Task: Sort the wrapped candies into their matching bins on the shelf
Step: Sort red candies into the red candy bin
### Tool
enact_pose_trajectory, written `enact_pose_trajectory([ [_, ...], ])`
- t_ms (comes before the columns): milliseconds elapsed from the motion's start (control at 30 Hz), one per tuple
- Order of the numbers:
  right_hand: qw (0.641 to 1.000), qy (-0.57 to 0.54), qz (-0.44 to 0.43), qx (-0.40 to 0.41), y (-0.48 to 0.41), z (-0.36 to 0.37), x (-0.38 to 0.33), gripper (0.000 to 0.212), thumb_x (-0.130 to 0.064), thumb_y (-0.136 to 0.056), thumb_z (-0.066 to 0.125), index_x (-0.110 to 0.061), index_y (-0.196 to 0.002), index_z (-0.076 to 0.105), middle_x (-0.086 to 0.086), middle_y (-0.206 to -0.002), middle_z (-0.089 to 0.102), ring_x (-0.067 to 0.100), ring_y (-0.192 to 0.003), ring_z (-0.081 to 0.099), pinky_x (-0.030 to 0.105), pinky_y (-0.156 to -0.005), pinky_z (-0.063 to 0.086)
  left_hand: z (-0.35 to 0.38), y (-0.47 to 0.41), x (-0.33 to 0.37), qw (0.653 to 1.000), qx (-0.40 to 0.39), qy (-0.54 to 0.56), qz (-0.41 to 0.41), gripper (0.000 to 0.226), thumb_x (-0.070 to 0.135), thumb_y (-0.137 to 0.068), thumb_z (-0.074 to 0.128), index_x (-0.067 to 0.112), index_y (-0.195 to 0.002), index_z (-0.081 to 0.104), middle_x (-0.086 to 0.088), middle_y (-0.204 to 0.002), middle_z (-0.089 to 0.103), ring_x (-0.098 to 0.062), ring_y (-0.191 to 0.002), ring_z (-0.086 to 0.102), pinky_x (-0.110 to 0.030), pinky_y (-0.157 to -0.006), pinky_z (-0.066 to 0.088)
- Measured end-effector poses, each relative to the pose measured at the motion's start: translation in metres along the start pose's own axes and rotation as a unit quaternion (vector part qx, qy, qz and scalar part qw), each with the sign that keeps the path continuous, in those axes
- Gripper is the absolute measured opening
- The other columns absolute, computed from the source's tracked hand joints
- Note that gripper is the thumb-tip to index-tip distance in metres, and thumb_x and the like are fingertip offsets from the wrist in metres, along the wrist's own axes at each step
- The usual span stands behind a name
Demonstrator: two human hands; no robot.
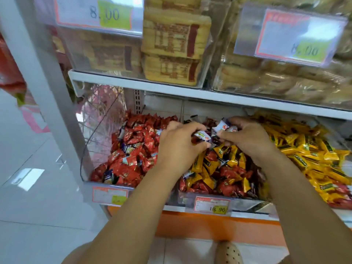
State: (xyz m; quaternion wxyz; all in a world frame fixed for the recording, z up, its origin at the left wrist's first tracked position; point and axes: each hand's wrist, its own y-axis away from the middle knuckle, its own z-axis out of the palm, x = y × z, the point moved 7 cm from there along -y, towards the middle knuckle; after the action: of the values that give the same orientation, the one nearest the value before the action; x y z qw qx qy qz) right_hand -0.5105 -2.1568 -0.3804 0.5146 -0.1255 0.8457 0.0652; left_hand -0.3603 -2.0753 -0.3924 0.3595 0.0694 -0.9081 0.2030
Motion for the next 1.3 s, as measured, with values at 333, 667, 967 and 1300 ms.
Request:
enact_pose_trajectory([
  [333,0.992,0.103,-0.07,-0.025,-0.001,-0.001,-0.017,0.028,-0.011,-0.095,0.056,-0.025,-0.118,0.065,-0.013,-0.112,0.059,-0.001,-0.103,0.051,-0.012,-0.064,0.029,-0.042,0.005,-0.039,0.999,0.007,0.028,-0.033,0.036,0.033,-0.092,0.06,0.035,-0.127,0.056,0.011,-0.132,0.055,-0.008,-0.121,0.046,-0.023,-0.098,0.034],
  [667,0.856,0.391,-0.214,-0.263,0.006,0.136,-0.078,0.03,-0.006,-0.094,0.055,-0.028,-0.106,0.072,-0.007,-0.124,0.063,0.008,-0.111,0.056,0.016,-0.083,0.036,-0.083,0.052,-0.114,0.986,-0.095,-0.039,-0.128,0.035,0.016,-0.089,0.064,0.023,-0.123,0.063,0.009,-0.118,0.065,0.0,-0.1,0.056,-0.001,-0.078,0.034],
  [967,0.73,0.583,-0.102,-0.341,-0.064,0.206,-0.053,0.055,0.005,-0.091,0.052,-0.013,-0.142,0.043,0.011,-0.139,0.049,0.023,-0.1,0.057,0.027,-0.073,0.051,-0.08,0.05,-0.127,0.982,-0.104,-0.109,-0.117,0.048,0.018,-0.09,0.063,0.026,-0.135,0.052,0.0,-0.138,0.048,-0.015,-0.122,0.048,-0.019,-0.098,0.034],
  [1300,0.807,0.419,0.091,-0.405,-0.082,0.21,-0.018,0.066,-0.014,-0.067,0.084,-0.039,-0.122,0.057,0.006,-0.139,0.046,0.029,-0.101,0.061,0.055,-0.082,0.055,-0.077,0.052,-0.133,0.984,-0.104,-0.104,-0.099,0.06,0.021,-0.091,0.062,0.029,-0.144,0.038,0.005,-0.146,0.036,-0.013,-0.129,0.04,-0.016,-0.1,0.029],
])
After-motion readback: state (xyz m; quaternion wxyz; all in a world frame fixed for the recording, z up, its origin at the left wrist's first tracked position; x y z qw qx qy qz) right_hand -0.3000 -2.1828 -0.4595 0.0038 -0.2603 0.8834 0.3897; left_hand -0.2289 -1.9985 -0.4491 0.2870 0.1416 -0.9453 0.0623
